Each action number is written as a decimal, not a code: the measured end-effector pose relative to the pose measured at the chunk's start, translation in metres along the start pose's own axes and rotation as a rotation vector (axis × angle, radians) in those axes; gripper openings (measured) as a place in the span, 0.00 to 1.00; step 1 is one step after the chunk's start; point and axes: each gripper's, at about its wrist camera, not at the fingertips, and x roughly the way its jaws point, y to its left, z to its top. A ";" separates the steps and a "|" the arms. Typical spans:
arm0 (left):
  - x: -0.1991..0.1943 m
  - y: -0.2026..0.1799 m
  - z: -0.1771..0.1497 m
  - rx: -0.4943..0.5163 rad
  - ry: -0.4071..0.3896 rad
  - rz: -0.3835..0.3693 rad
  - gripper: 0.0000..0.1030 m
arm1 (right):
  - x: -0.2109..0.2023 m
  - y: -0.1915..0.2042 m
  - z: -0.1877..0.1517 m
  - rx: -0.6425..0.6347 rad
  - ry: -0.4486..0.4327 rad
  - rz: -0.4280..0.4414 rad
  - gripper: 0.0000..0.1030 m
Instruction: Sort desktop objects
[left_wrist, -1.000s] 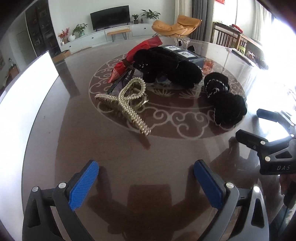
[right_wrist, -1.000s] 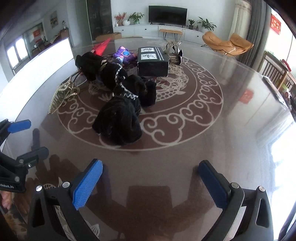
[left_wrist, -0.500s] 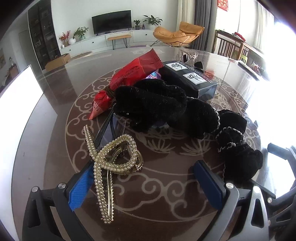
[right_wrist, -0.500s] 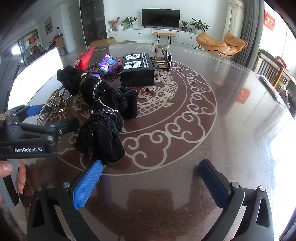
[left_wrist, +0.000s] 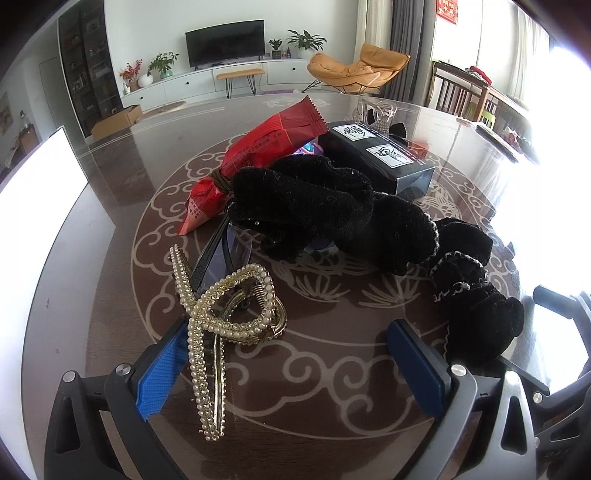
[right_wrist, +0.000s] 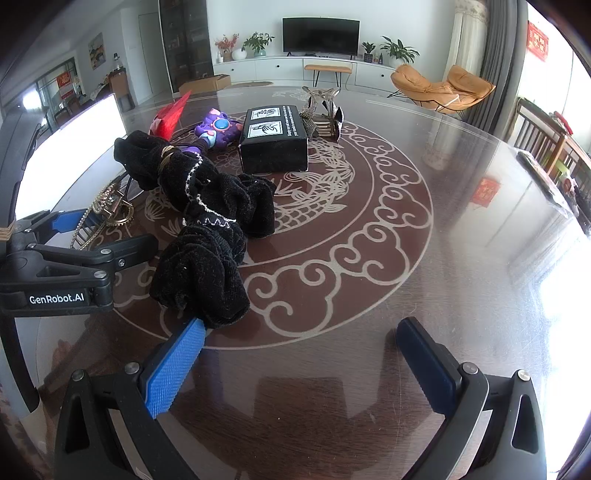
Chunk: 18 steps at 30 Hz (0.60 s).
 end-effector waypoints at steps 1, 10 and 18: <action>0.000 0.000 0.000 0.000 0.000 0.000 1.00 | 0.000 0.000 0.000 0.000 0.000 0.000 1.00; 0.000 0.000 -0.001 0.000 0.000 0.000 1.00 | 0.001 0.000 0.000 0.000 0.000 0.000 1.00; 0.000 0.000 -0.001 0.000 0.000 0.000 1.00 | 0.000 0.000 0.000 -0.001 0.000 0.000 1.00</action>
